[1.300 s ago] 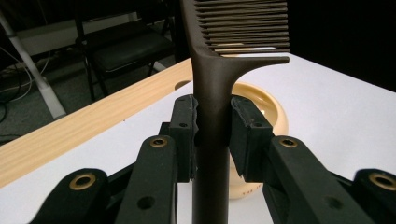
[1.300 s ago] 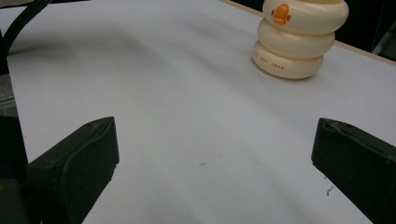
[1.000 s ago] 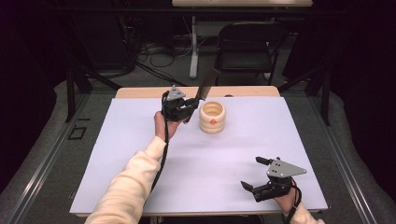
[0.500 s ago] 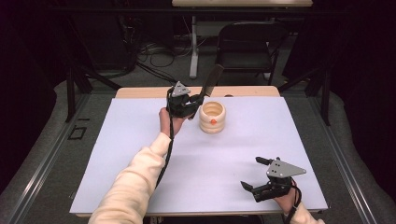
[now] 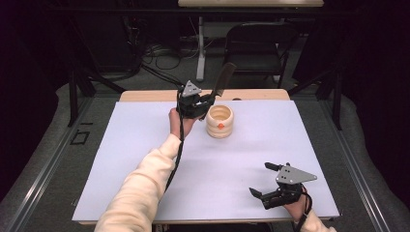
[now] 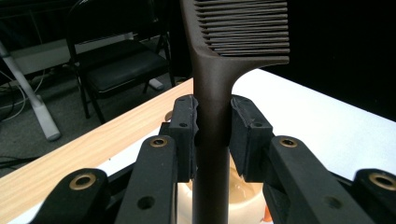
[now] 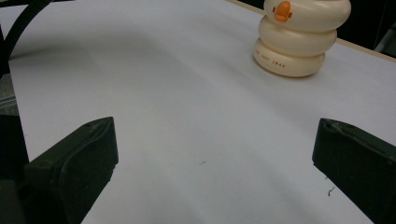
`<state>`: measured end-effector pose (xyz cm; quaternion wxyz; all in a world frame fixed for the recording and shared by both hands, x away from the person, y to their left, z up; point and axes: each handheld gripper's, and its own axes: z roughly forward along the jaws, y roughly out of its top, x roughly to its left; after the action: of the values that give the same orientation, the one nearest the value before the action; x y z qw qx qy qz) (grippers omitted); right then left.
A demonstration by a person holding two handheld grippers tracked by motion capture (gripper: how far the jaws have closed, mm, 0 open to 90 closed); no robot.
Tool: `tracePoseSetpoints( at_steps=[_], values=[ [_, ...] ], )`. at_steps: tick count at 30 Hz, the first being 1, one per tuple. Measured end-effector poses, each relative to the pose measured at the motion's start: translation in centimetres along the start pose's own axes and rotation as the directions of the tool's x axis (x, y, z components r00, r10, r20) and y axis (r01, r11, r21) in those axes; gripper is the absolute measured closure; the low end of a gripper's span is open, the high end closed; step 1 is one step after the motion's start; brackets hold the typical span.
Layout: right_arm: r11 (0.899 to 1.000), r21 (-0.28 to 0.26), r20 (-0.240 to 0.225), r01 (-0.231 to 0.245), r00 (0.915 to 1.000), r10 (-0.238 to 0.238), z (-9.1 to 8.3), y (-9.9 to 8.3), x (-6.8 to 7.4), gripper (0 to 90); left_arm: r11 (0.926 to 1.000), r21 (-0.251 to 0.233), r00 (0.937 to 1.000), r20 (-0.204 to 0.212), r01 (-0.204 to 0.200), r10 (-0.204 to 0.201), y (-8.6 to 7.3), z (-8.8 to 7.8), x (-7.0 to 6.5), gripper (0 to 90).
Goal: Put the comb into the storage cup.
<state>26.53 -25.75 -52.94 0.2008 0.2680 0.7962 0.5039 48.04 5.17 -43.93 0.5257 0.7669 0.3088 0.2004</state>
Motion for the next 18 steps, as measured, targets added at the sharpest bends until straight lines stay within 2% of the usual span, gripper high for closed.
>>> tracePoseSetpoints(
  at_steps=[12,18],
  values=[
    [1.000,-0.002,0.000,0.002,1.0000,-0.002,0.0,0.0,0.0,0.0,0.9998,-0.018,1.0000,-0.005,-0.007,0.007,0.7,1.0,-0.5,72.5],
    [1.000,-0.004,-0.001,0.002,1.0000,-0.002,0.0,0.0,0.0,0.0,0.9987,-0.049,0.9999,-0.013,0.011,-0.012,0.7,1.4,-0.5,72.5]
  ],
)
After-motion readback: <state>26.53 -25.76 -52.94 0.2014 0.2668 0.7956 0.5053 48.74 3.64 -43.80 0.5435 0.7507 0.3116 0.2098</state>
